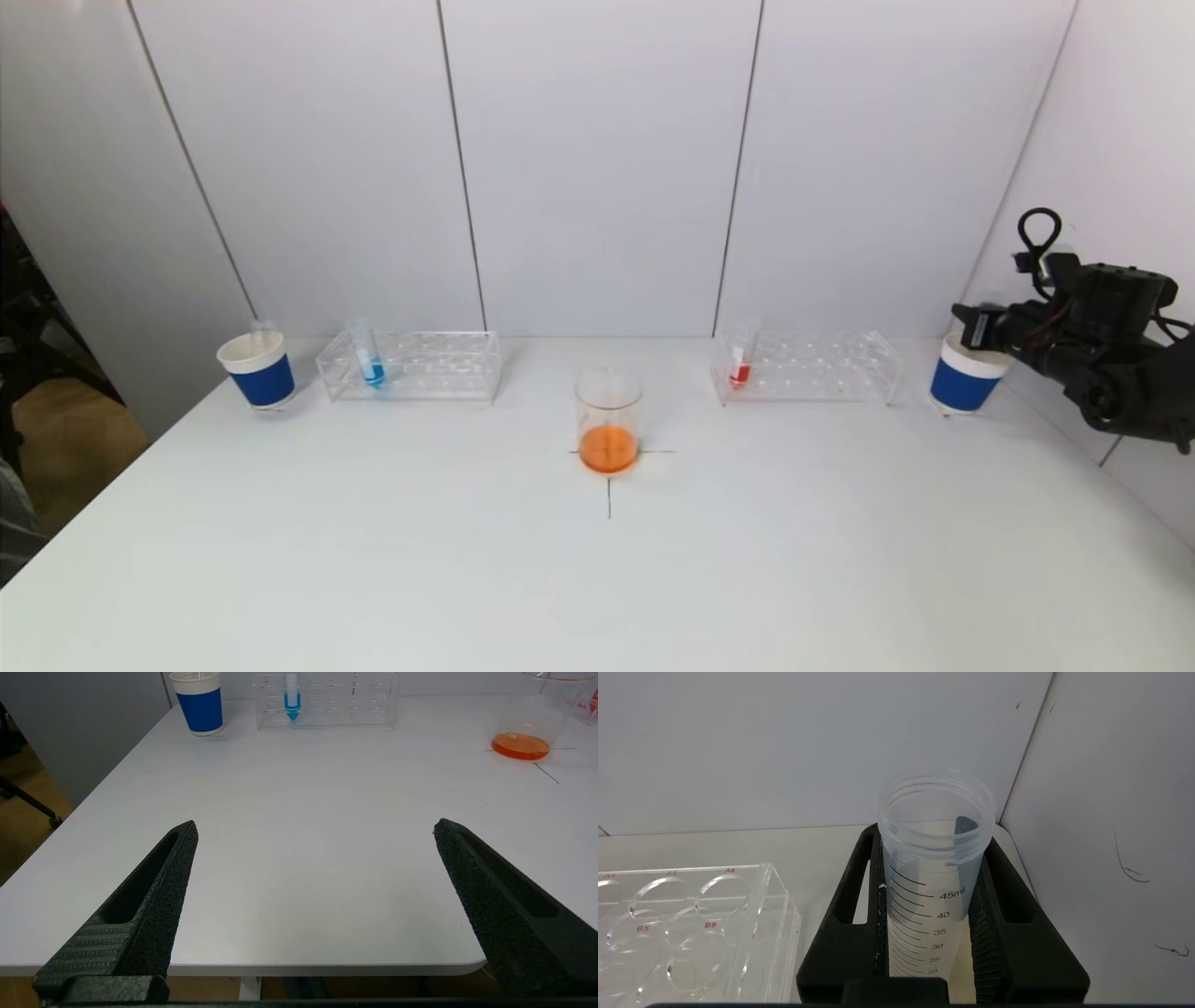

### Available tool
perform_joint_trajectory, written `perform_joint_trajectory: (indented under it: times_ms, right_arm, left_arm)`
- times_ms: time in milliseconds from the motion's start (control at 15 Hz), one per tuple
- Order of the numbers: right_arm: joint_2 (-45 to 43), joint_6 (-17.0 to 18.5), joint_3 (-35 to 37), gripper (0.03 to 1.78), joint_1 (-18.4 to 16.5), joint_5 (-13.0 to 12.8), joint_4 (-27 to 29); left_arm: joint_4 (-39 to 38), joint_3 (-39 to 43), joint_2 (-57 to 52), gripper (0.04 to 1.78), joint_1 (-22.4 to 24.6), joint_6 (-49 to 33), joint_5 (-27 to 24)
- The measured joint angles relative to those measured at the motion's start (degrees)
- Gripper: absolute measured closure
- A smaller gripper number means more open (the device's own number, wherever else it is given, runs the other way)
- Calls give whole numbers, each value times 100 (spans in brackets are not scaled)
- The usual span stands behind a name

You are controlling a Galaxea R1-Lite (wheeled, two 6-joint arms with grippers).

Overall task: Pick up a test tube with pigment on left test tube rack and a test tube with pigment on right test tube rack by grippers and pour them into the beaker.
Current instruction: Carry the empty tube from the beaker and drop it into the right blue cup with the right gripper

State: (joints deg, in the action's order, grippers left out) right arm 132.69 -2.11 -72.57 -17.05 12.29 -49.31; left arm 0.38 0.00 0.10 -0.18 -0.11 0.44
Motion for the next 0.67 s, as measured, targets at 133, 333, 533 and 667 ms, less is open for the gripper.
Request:
perform_joint_trajectory:
  times_ms: [133,333,533,667]
  right_arm:
    - [46,10,113,127,0,0,-140]
    - [90,13,234,127,-4,-6,-221]
    - [118,21,276,127,-6,-6,-239]
    - [135,16,282,127,-17,-6,-276]
  left_arm:
    - [-2,0,0,6,0,0,0]
    - [2,0,0,6,0,0,-2]
    - [0,0,0,6,0,1,-2]
    - [2,0,0,6,0,-2,-4]
